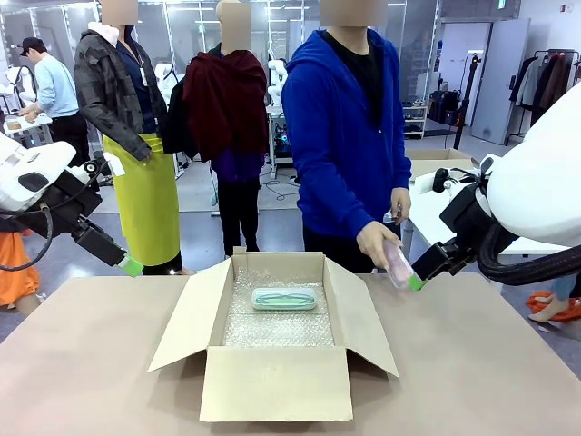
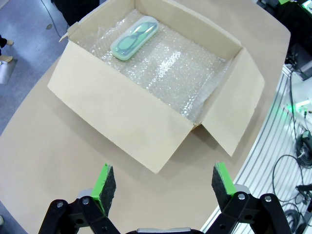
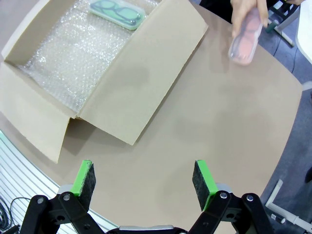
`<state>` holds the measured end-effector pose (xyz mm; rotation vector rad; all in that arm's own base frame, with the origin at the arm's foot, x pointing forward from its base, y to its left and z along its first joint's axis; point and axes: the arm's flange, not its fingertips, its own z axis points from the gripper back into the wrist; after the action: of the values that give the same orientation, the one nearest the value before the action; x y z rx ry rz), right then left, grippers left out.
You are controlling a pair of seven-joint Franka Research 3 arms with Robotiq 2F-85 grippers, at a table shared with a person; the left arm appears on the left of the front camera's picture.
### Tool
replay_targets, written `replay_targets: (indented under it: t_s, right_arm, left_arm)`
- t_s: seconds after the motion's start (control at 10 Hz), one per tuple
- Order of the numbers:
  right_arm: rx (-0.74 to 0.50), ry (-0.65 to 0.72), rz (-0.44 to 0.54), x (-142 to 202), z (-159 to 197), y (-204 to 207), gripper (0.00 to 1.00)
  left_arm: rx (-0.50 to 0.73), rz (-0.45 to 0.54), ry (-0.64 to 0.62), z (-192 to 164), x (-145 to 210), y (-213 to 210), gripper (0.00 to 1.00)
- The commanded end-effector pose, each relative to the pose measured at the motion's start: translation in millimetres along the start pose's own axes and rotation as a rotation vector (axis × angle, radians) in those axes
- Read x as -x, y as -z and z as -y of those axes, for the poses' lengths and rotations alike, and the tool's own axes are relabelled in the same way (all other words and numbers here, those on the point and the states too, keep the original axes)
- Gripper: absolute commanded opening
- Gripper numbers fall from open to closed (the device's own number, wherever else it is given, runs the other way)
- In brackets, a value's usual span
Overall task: Pack the glasses set securely to prepare it for shipping.
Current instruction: Put the Glasses case from the right side of the table into the Package Box.
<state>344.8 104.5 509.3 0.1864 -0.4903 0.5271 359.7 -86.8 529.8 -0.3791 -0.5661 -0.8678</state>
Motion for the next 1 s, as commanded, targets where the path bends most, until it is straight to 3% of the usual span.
replay_targets:
  t_s: [0.0, 0.9]
  right_arm:
    - [0.006, 0.001, 0.01, 2.0, -1.6, 0.0, 1.0]
    - [0.0, 0.0, 0.0, 0.0, 0.0, 0.0, 1.0]
  left_arm:
    - [0.016, 0.005, 0.016, -2.0, 1.0, -2.5, 1.0]
    - [0.016, 0.005, 0.016, -2.0, 1.0, -2.5, 1.0]
